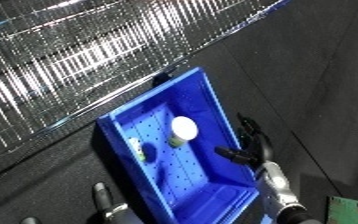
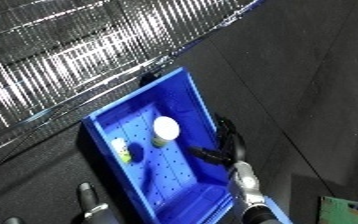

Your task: Pick up the object and place it into the box

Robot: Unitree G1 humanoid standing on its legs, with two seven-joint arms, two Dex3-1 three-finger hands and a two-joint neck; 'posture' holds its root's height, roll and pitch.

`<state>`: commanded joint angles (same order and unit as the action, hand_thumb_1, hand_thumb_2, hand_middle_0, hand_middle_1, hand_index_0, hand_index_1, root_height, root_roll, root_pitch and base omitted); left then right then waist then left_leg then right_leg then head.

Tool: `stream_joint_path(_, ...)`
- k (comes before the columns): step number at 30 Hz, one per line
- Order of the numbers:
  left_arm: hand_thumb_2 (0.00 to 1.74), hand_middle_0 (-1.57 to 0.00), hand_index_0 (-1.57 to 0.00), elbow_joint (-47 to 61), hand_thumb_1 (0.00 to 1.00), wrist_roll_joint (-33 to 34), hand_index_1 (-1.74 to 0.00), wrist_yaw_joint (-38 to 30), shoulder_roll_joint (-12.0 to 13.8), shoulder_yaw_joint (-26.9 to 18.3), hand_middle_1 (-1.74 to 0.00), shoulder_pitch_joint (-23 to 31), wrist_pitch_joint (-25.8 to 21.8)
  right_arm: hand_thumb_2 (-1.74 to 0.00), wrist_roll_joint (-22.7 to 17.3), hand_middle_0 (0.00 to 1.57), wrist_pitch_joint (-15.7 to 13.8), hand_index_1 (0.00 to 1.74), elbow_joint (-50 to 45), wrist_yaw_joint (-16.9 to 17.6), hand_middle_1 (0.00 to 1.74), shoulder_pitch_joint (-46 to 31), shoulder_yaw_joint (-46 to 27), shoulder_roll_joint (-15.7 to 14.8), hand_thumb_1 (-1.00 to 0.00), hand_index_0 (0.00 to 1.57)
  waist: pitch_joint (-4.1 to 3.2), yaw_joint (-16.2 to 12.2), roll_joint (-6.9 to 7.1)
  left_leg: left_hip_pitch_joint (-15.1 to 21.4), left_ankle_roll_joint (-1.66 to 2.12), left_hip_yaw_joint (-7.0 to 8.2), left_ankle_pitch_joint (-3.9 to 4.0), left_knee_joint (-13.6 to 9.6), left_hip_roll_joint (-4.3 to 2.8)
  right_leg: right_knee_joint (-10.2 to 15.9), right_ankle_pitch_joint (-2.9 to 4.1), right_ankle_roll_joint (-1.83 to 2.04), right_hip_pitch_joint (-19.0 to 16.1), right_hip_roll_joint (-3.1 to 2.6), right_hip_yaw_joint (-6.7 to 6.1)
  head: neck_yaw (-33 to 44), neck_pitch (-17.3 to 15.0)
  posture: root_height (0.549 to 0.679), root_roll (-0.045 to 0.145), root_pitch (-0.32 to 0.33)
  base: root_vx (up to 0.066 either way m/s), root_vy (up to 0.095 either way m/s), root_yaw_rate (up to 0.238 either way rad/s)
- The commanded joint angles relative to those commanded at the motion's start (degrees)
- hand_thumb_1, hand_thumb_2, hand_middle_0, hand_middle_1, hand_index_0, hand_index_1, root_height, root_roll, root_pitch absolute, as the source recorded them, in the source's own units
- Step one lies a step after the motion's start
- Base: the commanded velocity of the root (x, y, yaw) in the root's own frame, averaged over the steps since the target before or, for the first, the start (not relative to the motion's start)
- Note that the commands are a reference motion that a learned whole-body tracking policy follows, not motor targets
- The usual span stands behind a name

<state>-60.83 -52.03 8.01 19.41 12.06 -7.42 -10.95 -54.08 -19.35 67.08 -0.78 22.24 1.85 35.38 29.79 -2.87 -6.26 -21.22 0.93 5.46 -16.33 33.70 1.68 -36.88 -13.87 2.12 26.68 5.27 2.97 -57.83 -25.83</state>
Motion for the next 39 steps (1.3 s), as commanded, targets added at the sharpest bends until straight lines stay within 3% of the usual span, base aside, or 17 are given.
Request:
stream_joint_path(2, 0.0, 0.0, 0.0, -0.19, 0.0, 0.08, 0.0, 0.16, -0.04, 0.01, 0.0, -0.05, -0.01, 0.0, 0.24, 0.0, 0.18, 0.0, 0.14, -0.72, 0.0, 0.1, 0.17, -0.13, 0.0, 0.0, -0.02, 0.05, 0.03, 0.1, 0.05, -0.03, 0.01, 0.04, 0.02, -0.05, -0.04, -0.01, -0.13, -0.01, 0.02, 0.14, -0.19, 0.648, 0.08, 0.049, 0.009, -0.006, 0.031)
stream_joint_path(6, 0.0, 0.0, 0.0, -0.32, 0.0, 0.47, 0.0, 0.4, -0.02, -0.04, 0.0, -0.22, 0.4, 0.0, 1.76, 0.0, 1.38, 0.0, -0.51, -6.73, 0.0, 0.09, 1.96, -0.93, 0.0, 0.0, -0.35, 0.37, 0.37, 0.25, 0.27, -0.3, 0.07, 0.22, 0.08, -0.38, -0.3, -0.05, -0.48, 0.01, 0.17, 1.88, -1.17, 0.648, 0.082, 0.042, 0.002, -0.006, 0.049)
stream_joint_path(11, 0.0, 0.0, 0.0, -0.42, 0.0, 1.1, 0.0, 0.64, 0.32, -0.35, 0.0, -0.14, 1.05, 0.0, 3.78, 0.0, 1.51, 0.0, -2.1, -10.34, 0.0, -0.02, 4.32, -1.52, 0.0, 0.0, -0.78, 0.88, 0.8, 0.32, 0.33, -0.77, 0.27, 0.15, 0.17, -0.87, -0.66, -0.1, -0.71, -0.02, 0.29, 5.35, -1.79, 0.648, 0.082, 0.038, 0.0, -0.013, 0.069)
stream_joint_path(16, 0.0, 0.0, 0.0, -0.56, 0.0, 1.39, 0.0, 0.43, 1.16, -0.84, 0.0, -0.74, 2.27, 0.0, 4.9, 0.0, 4.32, 0.0, -5.8, -17.8, 0.0, 0.62, 8.41, -3.18, 0.0, 0.0, -1.16, 1.56, 1.63, 0.47, 0.47, -1.56, 0.7, -0.12, 0.3, -0.96, -0.9, -0.04, -1.22, 0.02, 0.46, 11.47, -3.67, 0.648, 0.082, 0.033, -0.007, -0.015, 0.078)
stream_joint_path(19, 0.0, 0.0, 0.0, -0.79, 0.0, 1.6, 0.0, 0.46, 1.36, -0.96, 0.0, -1.01, 2.54, 0.0, 5.69, 0.0, 4.79, 0.0, -6.94, -18.59, 0.0, 0.81, 9.63, -3.61, 0.0, 0.0, -1.23, 1.74, 1.94, 0.44, 0.54, -1.76, 0.7, 0.07, 0.27, -1.06, -0.99, -0.02, -1.41, 0.1, 0.57, 14.83, -4.09, 0.648, 0.083, 0.03, -0.012, -0.019, 0.085)
stream_joint_path(24, 0.0, 0.0, 0.0, -1.66, 0.0, 2.72, 0.0, 0.47, 1.48, -1.04, 0.0, -1.89, 3.22, 0.0, 10.21, 0.0, 6.18, 0.0, -8.84, -17.29, 0.0, 1.8, 11.83, -4.58, 0.0, 0.0, -1.68, 2.41, 2.71, 0.58, 0.56, -2.21, 0.63, 0.54, 0.33, -1.31, -1.47, -0.17, -2.17, 0.25, 0.93, 27.41, -3.49, 0.648, 0.084, 0.021, 0.001, -0.019, 0.079)
stream_joint_path(32, 0.0, 0.0, 0.0, -2.43, 0.0, 4.41, 0.0, -0.18, 1.63, -0.91, 0.0, -3.99, 4.2, 0.0, 12.6, 0.0, 10.51, 0.0, -8.19, -16.46, 0.0, 4.07, 13.04, -6.3, 0.0, 0.0, -2.36, 3.54, 3.29, -0.66, 0.68, -2.67, 1.04, 1.53, 0.12, -1.91, -1.66, -0.05, -1.91, 0.38, 1.58, 40.95, 0.09, 0.646, 0.081, 0.017, -0.006, -0.027, 0.087)
stream_joint_path(39, 0.0, 0.0, 0.0, -3.0, 0.0, 5.71, 0.0, 0.23, 1.98, -1.1, 0.0, -4.55, 4.74, 0.0, 12.79, 0.0, 11.25, 0.0, -7.26, -14.86, 0.0, 3.98, 12.96, -7.55, 0.0, 0.0, -2.49, 4.4, 3.26, -1.58, 0.78, -3.13, 1.83, 1.9, -0.23, -3.33, -2.2, 0.12, -1.45, 0.74, 2.15, 50.88, 5.1, 0.644, 0.075, 0.016, 0.001, -0.028, 0.108)
